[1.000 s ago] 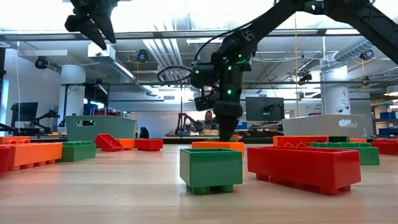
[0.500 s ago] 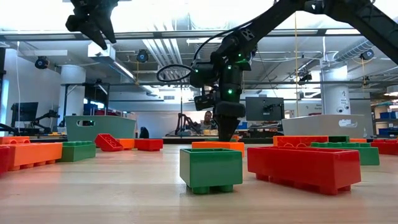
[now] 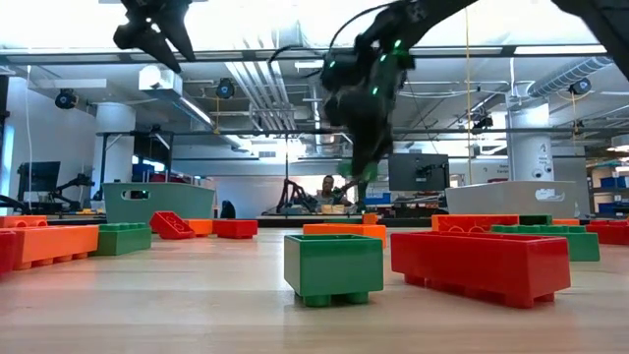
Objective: Sort blocks
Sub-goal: Put the green game piece into the gray bin
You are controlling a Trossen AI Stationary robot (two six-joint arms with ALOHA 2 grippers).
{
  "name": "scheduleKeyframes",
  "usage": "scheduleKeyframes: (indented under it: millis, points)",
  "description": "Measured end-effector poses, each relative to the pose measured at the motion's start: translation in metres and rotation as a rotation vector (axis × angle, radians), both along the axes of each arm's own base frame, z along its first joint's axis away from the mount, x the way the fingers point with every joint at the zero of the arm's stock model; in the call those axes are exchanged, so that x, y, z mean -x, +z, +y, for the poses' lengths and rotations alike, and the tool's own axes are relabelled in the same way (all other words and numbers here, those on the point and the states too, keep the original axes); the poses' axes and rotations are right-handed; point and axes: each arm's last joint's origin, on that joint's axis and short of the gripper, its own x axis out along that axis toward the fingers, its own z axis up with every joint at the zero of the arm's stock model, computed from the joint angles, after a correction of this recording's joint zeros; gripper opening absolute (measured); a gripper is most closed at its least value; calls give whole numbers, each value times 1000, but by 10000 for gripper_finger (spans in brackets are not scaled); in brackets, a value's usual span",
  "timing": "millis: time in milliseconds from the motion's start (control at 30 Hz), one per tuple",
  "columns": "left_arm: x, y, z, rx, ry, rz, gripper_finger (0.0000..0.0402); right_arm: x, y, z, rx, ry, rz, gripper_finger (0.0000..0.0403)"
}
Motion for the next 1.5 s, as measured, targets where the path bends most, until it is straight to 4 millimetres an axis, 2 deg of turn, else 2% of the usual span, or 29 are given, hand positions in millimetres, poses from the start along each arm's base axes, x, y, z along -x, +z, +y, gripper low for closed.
scheduleKeyframes:
  millis: [300, 400, 500, 700, 867, 1000, 1300, 1500]
  points:
    - [-6, 6, 2, -29, 5, -90, 201, 58, 57, -27, -75, -390, -1, 133]
    - [-7, 8, 3, -29, 17, -119, 201, 80, 66, -41, -98, -497, 24, 133]
    - [-8, 9, 4, -26, 31, -148, 201, 103, 66, -55, -115, -594, 57, 133]
    - [-9, 10, 4, -5, 61, -176, 201, 153, 51, -77, -91, -758, 68, 133]
    - [-9, 10, 4, 5, 75, -186, 201, 195, 39, -76, -36, -928, 67, 133]
    - [-9, 11, 4, 2, 79, -199, 201, 217, 26, -74, -47, -1023, 57, 133]
    - [-11, 13, 5, -10, 104, -230, 201, 234, -21, -67, -73, -1093, 104, 133]
    - [-10, 13, 6, -8, 112, -233, 201, 239, -36, -62, -58, -1098, 140, 133]
